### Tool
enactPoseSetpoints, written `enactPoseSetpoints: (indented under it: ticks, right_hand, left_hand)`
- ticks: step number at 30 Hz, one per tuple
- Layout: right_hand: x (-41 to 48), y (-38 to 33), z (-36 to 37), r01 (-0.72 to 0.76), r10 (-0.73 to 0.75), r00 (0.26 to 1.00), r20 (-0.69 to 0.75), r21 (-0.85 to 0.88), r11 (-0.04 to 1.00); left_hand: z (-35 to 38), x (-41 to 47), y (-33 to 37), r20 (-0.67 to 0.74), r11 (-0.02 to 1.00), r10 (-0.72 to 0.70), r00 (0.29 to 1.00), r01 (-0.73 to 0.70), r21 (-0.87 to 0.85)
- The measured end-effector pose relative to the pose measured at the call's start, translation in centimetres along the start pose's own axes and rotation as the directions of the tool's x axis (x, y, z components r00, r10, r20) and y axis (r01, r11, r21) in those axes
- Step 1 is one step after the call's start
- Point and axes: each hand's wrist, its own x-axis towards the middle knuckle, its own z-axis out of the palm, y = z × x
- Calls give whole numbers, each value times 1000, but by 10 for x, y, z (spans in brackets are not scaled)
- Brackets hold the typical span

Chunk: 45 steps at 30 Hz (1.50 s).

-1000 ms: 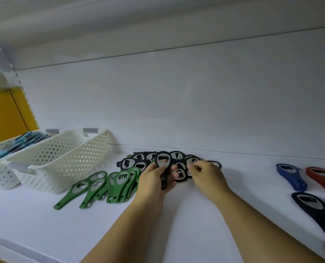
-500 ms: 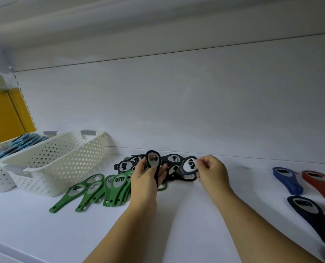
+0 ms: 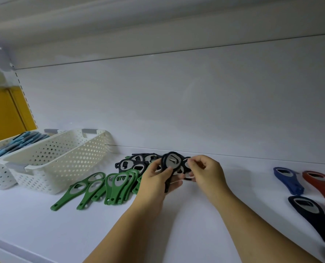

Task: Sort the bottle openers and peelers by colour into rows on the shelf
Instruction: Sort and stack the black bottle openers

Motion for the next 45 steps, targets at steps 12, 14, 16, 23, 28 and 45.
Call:
enactPoseSetpoints:
  ticks: [12, 14, 16, 23, 28, 45]
  right_hand:
    - [13, 17, 12, 33, 10, 998, 61, -658, 753]
    - [11, 14, 15, 16, 5, 1000, 30, -669, 743]
    - [8, 12, 16, 12, -9, 1000, 8, -706, 708]
    - [10, 13, 13, -38, 30, 999, -23, -672, 740]
    - [12, 10, 2, -81, 70, 997, -42, -418, 905]
    - [-15, -26, -10, -49, 21, 985, 172, 163, 985]
  left_hand:
    - [-3, 4, 4, -91, 952, -138, 986, 107, -287]
    - [-1, 2, 5, -63, 946, -154, 986, 129, -297]
    - [1, 0, 5, -34, 944, -173, 984, 156, -290]
    - [0, -2, -2, 10, 967, -206, 979, 205, -152]
    - [1, -3, 0, -49, 957, -180, 983, 163, -240]
    - [5, -10, 5, 137, 978, -205, 969, 208, -10]
